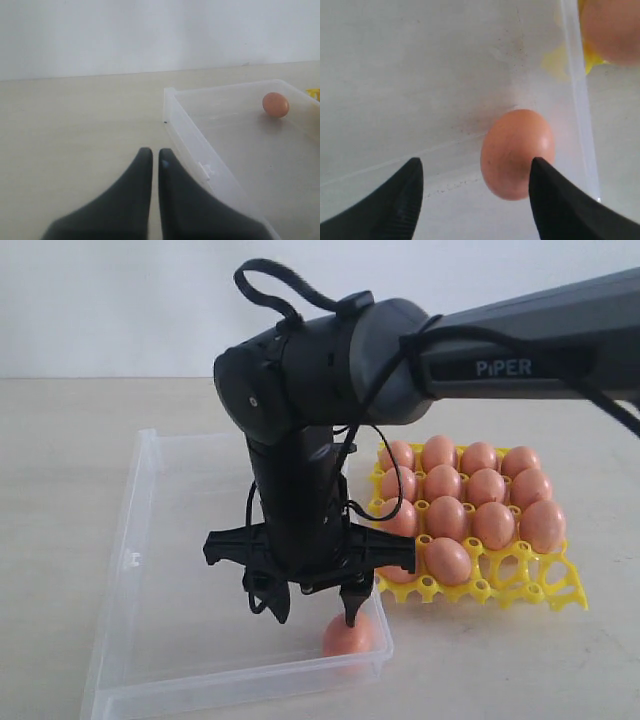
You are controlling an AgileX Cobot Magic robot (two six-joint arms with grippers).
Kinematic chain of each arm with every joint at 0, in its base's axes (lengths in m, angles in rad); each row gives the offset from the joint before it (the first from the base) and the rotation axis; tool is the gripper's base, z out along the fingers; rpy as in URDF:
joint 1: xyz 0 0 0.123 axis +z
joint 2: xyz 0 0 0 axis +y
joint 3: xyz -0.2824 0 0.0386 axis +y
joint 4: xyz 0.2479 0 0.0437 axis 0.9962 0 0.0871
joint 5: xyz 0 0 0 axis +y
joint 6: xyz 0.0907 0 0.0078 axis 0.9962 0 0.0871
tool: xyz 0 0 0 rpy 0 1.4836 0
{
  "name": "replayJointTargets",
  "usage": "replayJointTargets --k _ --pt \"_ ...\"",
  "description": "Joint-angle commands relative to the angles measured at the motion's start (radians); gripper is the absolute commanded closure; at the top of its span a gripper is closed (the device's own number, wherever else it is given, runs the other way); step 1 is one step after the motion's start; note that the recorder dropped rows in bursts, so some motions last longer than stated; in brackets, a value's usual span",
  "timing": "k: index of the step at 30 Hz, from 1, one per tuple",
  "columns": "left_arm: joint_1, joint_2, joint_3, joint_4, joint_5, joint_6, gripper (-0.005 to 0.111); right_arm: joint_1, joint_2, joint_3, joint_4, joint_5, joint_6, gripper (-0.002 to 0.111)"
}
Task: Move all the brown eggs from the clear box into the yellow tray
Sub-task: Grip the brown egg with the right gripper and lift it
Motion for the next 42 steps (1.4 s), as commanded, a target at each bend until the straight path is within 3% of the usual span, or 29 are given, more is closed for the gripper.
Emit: replayJointTargets --k 1,12,17,27,42 --pt "-0.008 -0.002 0.004 0.002 -0.007 0.001 0.103 0.002 0.006 -0.003 -0.028 0.006 0.051 0.055" --pt "-0.008 -0.002 0.004 0.002 -0.007 0.001 0.103 0.0 0.006 -0.003 -0.075 0.006 0.125 0.055" --pt "-0.008 -0.002 0.004 0.002 -0.007 0.001 0.103 0.0 0.006 0.038 -0.068 0.006 0.114 0.069" --pt "-0.008 -0.002 0.004 0.002 -0.007 0.001 0.103 0.0 0.006 0.198 -0.019 0.006 0.082 0.069" --pt "-0.008 -0.002 0.004 0.002 -0.007 0.001 0.103 0.0 0.006 0.23 0.009 -0.007 -0.028 0.069"
